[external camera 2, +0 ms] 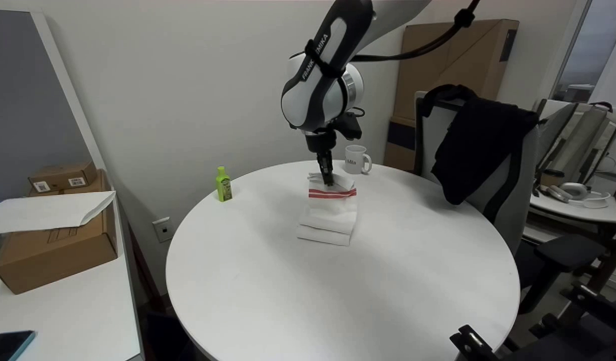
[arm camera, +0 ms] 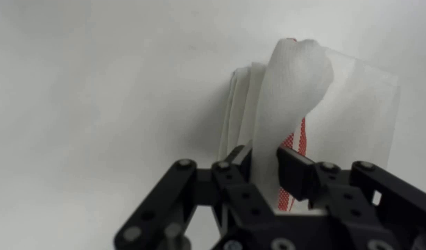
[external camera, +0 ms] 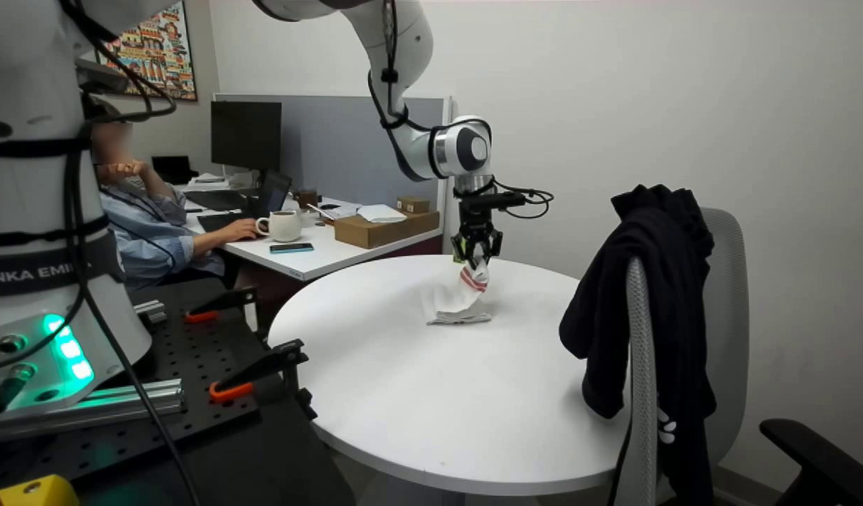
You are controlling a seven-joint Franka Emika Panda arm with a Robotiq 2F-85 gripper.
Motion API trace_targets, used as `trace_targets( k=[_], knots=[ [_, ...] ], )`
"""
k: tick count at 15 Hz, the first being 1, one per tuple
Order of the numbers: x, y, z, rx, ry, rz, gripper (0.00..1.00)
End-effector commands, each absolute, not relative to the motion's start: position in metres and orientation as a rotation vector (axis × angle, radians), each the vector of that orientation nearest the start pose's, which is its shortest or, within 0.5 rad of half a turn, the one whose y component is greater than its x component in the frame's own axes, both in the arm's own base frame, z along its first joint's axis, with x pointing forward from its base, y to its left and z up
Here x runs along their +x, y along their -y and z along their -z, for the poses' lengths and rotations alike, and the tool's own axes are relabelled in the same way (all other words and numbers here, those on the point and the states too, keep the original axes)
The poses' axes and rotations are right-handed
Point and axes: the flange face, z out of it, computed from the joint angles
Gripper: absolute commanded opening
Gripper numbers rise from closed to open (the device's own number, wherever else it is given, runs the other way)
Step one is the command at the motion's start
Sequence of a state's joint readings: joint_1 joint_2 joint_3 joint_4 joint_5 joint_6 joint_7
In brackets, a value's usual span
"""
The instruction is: Fold up the white towel on the table.
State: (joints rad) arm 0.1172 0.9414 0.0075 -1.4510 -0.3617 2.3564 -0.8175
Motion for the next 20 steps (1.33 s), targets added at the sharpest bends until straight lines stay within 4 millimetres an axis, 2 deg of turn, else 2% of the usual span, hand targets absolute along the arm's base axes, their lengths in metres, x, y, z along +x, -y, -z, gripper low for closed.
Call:
trace_targets(
  k=[1, 5, 12, 16, 20],
  knots=[
    [0.705, -0.082, -0.103, -2.808, 1.873, -0.206, 0.05],
    [0.705, -0.075, -0.097, -2.842, 1.829, -0.204, 0.05],
    [0.716, -0.053, -0.105, -2.966, 1.762, -0.141, 0.05],
    [0.707, -0.064, -0.096, -2.935, 1.786, -0.168, 0.05],
    [0.692, -0.087, -0.081, -2.862, 1.836, -0.193, 0.05]
  ],
)
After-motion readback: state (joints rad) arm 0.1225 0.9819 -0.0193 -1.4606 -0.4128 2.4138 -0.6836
